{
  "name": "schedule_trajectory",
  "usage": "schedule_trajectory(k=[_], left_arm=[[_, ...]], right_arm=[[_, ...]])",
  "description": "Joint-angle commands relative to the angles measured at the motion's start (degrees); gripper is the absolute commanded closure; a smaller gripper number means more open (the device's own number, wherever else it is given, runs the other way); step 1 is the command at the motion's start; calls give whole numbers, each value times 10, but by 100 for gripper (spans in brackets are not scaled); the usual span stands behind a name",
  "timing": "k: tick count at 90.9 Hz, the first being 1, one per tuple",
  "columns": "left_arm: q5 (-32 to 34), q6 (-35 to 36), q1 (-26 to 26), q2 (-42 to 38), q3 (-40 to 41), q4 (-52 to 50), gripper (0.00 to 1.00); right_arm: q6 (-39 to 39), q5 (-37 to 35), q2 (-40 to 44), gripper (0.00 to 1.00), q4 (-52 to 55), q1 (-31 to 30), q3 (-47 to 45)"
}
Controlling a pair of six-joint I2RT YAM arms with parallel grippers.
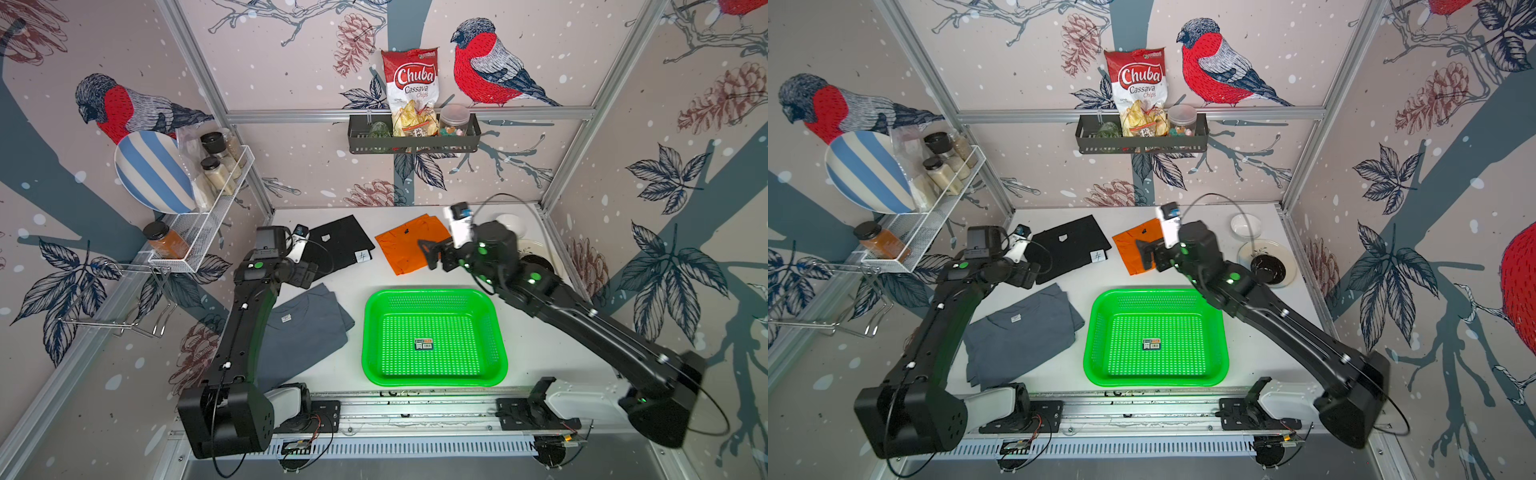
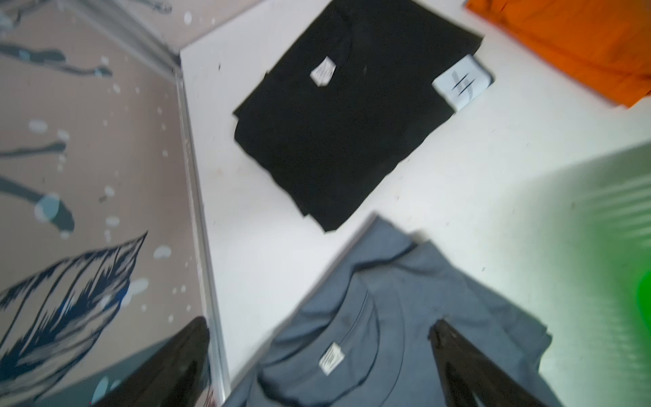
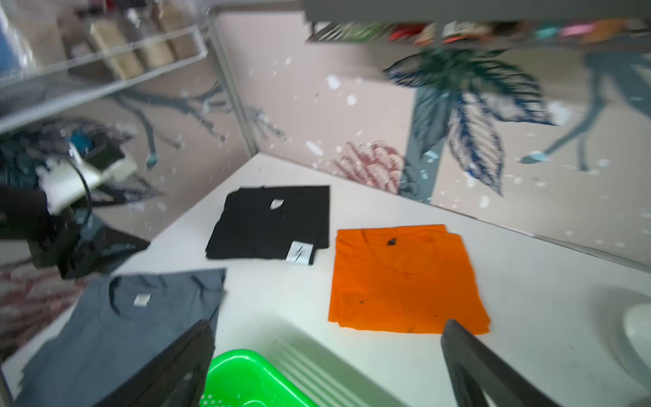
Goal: Put the folded t-shirts into the basket
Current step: Adjust the bin at the center of the board.
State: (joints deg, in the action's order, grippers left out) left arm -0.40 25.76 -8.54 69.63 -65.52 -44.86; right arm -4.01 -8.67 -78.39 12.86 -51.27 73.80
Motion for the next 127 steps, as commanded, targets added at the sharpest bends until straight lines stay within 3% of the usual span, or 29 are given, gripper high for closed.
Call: schedule_trajectory(k=[1, 22, 36, 48, 72, 93, 117, 127], left_arm=[[-40, 35, -45, -21, -7, -149, 3], [32, 91, -143, -50, 76, -135, 3], [-8, 106, -239, -36, 81, -142, 3], [4, 105, -275, -17, 99, -130, 3], [66, 11, -341, 71, 109, -90, 3], [65, -20, -399, 100, 111, -72, 3], [-19, -29, -398, 151, 120, -83, 3], [-22, -24, -393, 150, 126, -81, 3]], right_arm=[[83, 9, -99, 0, 45, -55, 54], [41, 107, -321, 0, 63, -109, 249], [-51, 142, -503, 0, 207, -103, 505], [-71, 177, -605, 0, 239, -90, 619], [-120, 227, -695, 5, 194, -60, 657], [-141, 245, -744, 7, 191, -66, 666], [-193, 209, -772, 16, 206, -62, 670], [-208, 203, -759, 18, 225, -50, 653]])
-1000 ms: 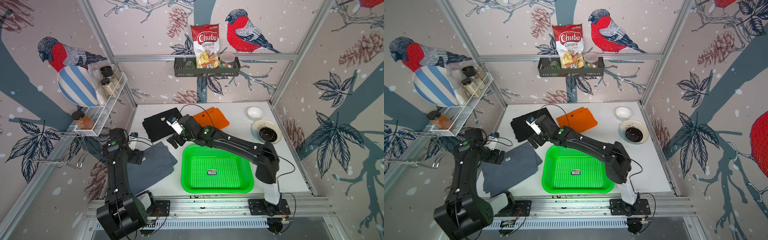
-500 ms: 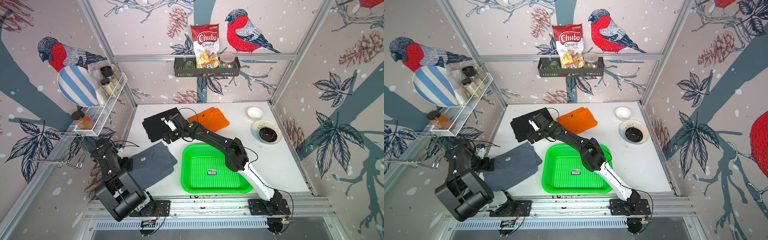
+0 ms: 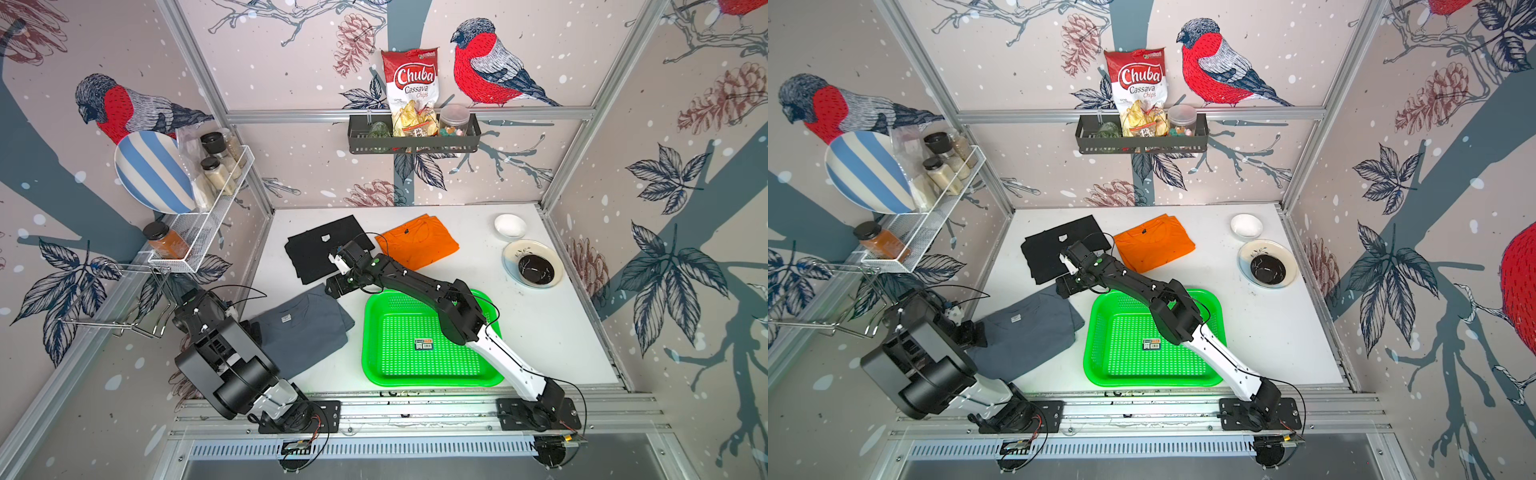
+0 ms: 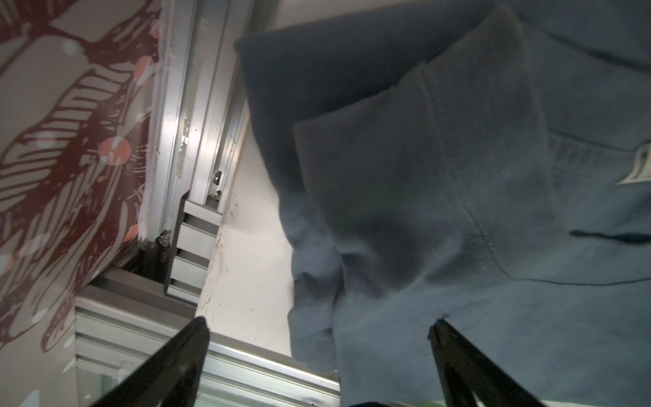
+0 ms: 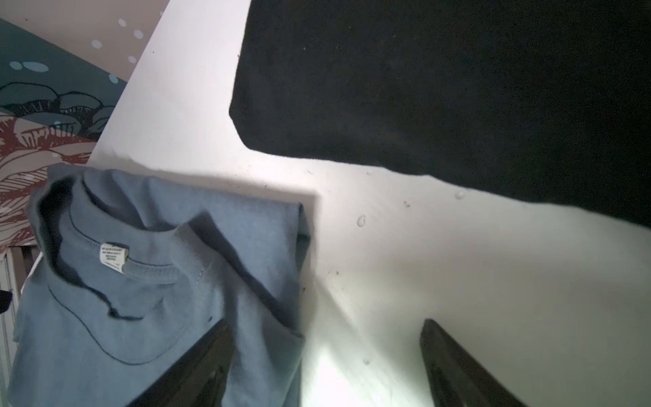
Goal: Put the folded t-shirts into the basket
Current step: Adjust the bin at the center of the board.
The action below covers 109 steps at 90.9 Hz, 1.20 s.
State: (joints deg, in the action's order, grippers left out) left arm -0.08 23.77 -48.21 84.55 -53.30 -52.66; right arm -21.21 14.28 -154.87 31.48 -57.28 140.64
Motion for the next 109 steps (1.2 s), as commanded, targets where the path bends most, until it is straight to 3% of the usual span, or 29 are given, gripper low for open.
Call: schedule_trajectory(k=[1, 29, 48, 61, 77, 88, 109], left_arm=[[-25, -3, 5, 1, 4, -3, 3], [-36, 12, 13, -1, 9, -11, 3], [-43, 20, 13, -2, 6, -19, 3], [-33, 27, 12, -16, 11, -17, 3], [-2, 43, 8, -36, 15, -8, 3], [24, 49, -5, -43, 15, 1, 3], [57, 49, -12, -53, 33, 39, 3]], right_arm=[[-38, -27, 8, 18, 40, 11, -20], [8, -38, 145, 15, 6, 18, -230], [45, -65, 222, 15, 20, 20, -305], [70, -95, 244, 15, 37, -10, -276], [56, -83, 201, 13, 1, -36, -194], [17, -17, 148, 13, -55, -17, -148], [29, 59, 42, 14, -69, -4, -46]])
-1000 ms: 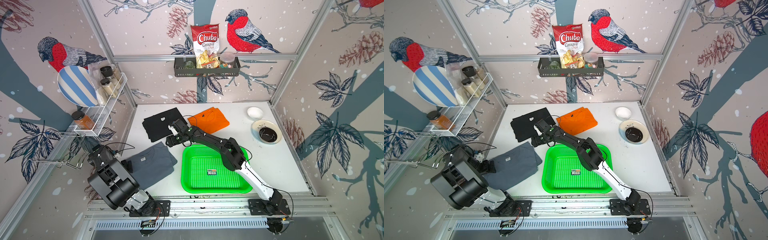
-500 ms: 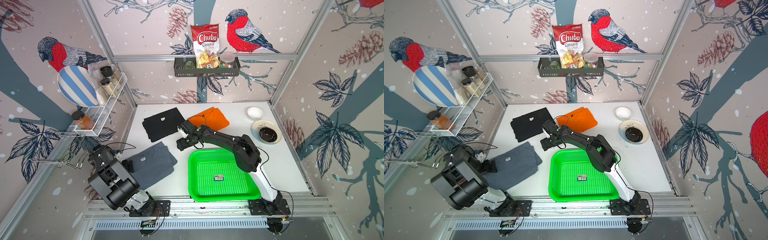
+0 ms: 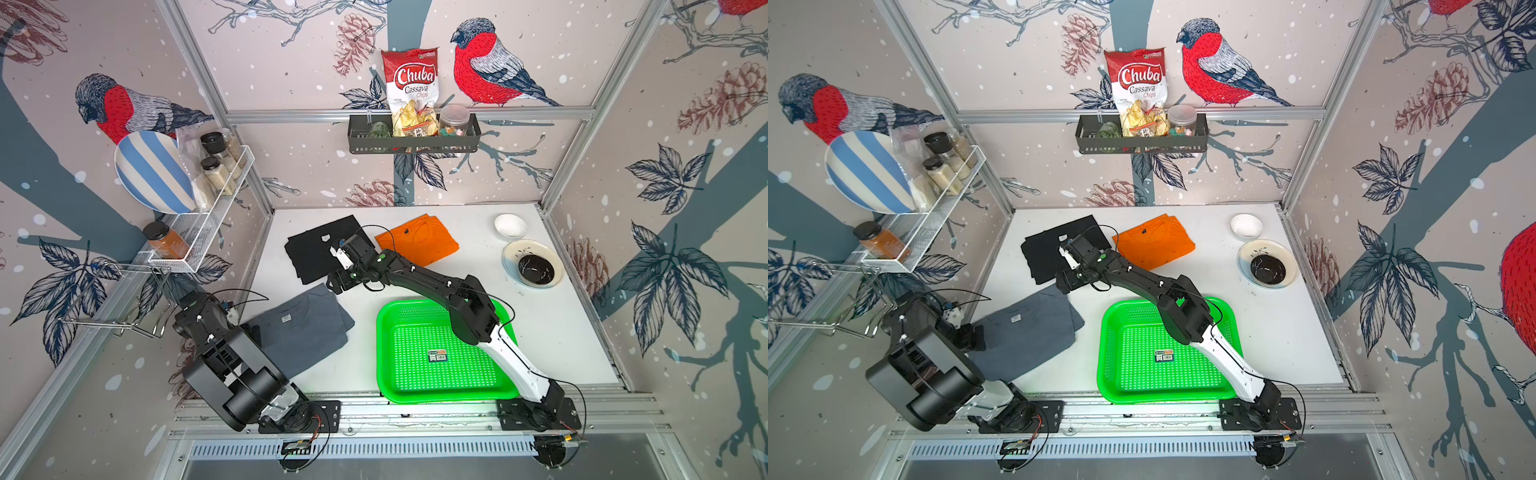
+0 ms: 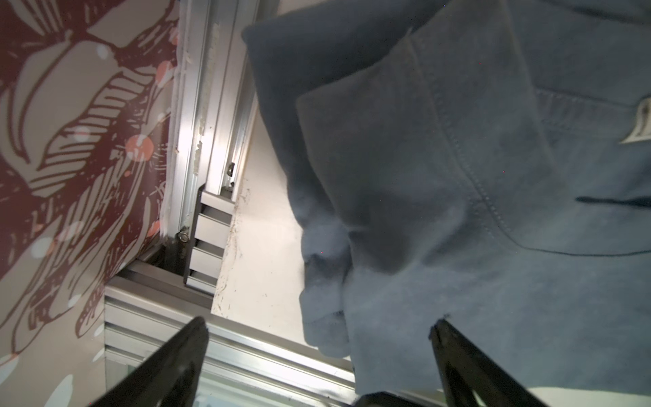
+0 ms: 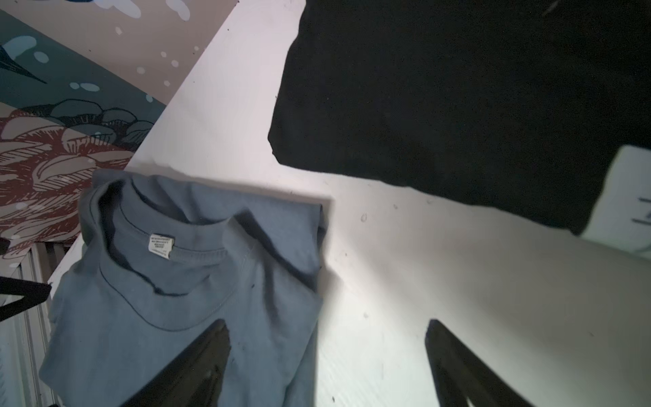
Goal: Put the folded t-shirts into the basket
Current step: Adjust the bin at the center of the board, then pick up the T-shirt from the corner of the board.
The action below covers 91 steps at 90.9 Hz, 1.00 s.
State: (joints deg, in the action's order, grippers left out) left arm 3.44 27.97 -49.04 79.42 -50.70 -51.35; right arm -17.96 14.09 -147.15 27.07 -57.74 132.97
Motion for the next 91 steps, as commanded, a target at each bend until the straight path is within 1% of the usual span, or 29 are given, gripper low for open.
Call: schedule_trajectory(k=[1, 12, 19, 31, 41, 51, 58, 65, 73, 77, 86, 89, 91], left_arm=[[18, 8, -4, -1, 7, 27, 3], [-26, 4, -4, 32, 4, 24, 3], [-21, -11, -4, 58, 3, 34, 3], [-35, -14, -3, 94, 2, 46, 4], [-44, -18, 0, 128, -3, 56, 9], [-53, -19, 11, 147, -2, 66, 14], [-54, -24, 25, 157, -2, 73, 20], [-47, -29, 35, 168, -3, 81, 28], [-47, -29, 37, 178, -7, 82, 48], [-54, -25, 38, 179, -10, 77, 59], [-74, -14, 38, 169, -16, 62, 76], [-83, -8, 39, 162, -17, 58, 81], [-92, -4, 39, 158, -17, 54, 85]], right_arm=[[-7, 64, -38, 15, -25, 1, 33], [-21, 91, -62, 17, -26, 4, 40], [-22, 102, -70, 17, -19, 4, 41], [-27, 116, -86, 18, -13, 5, 42], [-38, 137, -111, 23, -13, 5, 62], [-35, 157, -130, 28, -7, 1, 86], [-33, 173, -135, 33, -17, -2, 87], [-34, 181, -138, 41, -25, -1, 87], [-35, 188, -138, 53, -30, -1, 86], [-39, 192, -138, 64, -35, 1, 86], [-64, 207, -133, 92, -59, 12, 84], [-80, 216, -129, 99, -73, 18, 79], [-89, 222, -126, 100, -87, 22, 73]])
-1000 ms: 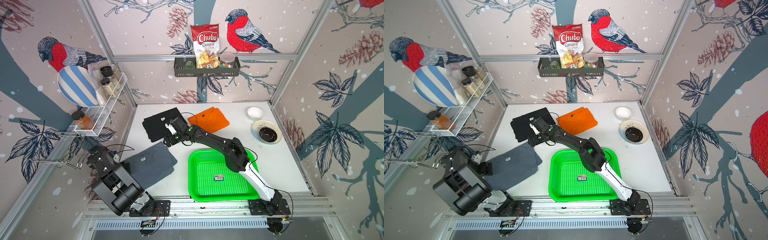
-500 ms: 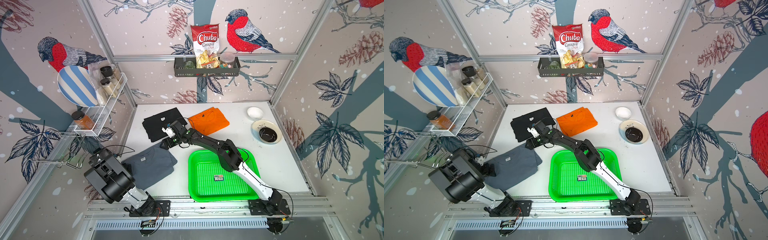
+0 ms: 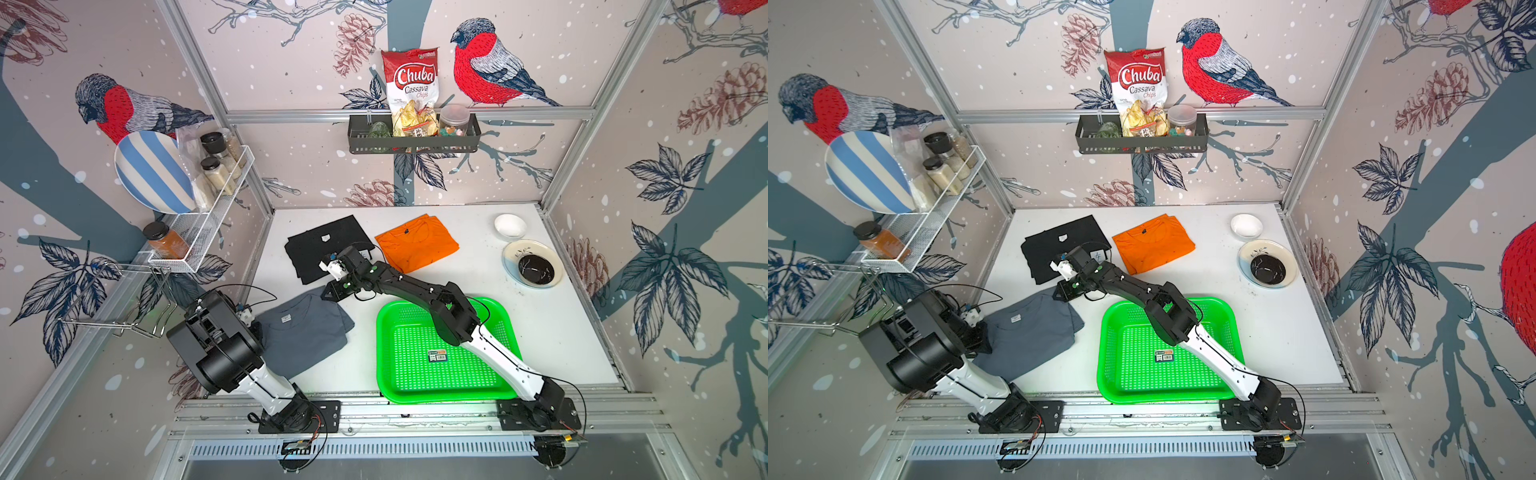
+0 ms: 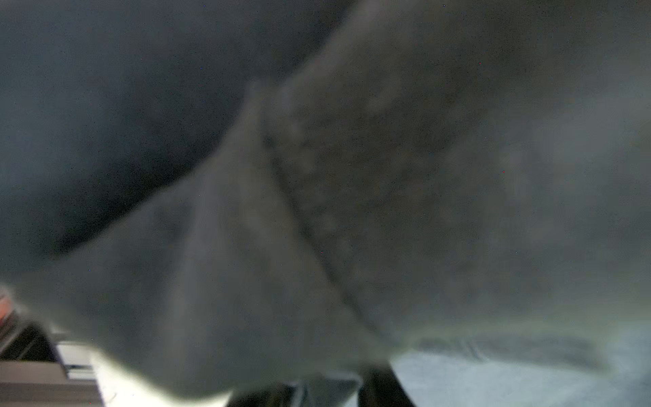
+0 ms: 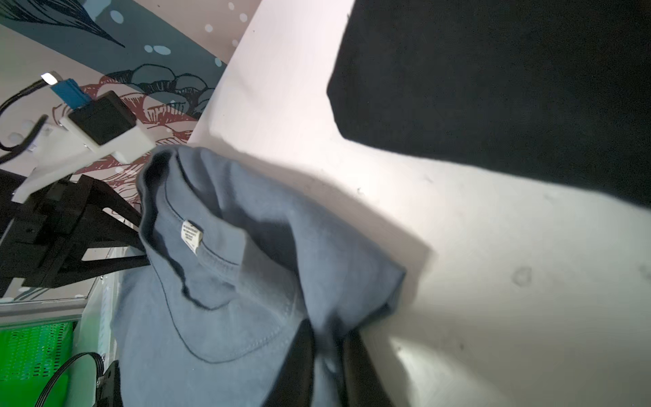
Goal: Put the folded t-shirts into the basket
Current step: Pick up the T-shirt from the corner of the board.
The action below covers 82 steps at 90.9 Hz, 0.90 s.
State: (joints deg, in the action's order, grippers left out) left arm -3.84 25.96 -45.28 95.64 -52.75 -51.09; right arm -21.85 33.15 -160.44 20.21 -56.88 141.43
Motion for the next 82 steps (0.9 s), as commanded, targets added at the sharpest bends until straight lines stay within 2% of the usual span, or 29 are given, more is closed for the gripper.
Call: schedule_trajectory(k=[1, 13, 28, 41, 65, 82], left_arm=[[-23, 18, 1, -7, 4, 50, 87], [-88, 43, 1, -47, -3, 14, 100], [-182, 81, 5, -106, -23, -47, 100], [-240, 112, 29, -157, -38, -90, 100], [-296, 84, 86, -221, -90, -124, 100], [-306, 35, 183, -246, -149, -142, 100]], right_arm=[[-57, 35, 10, 100, -25, 16, -14], [-106, 61, 41, 100, -95, 38, -55], [-134, 77, 103, 100, -158, 54, -107], [-174, 78, 166, 100, -234, 68, -174], [-158, 52, 293, 100, -261, 92, -291], [-132, 22, 428, 100, -266, 115, -413]])
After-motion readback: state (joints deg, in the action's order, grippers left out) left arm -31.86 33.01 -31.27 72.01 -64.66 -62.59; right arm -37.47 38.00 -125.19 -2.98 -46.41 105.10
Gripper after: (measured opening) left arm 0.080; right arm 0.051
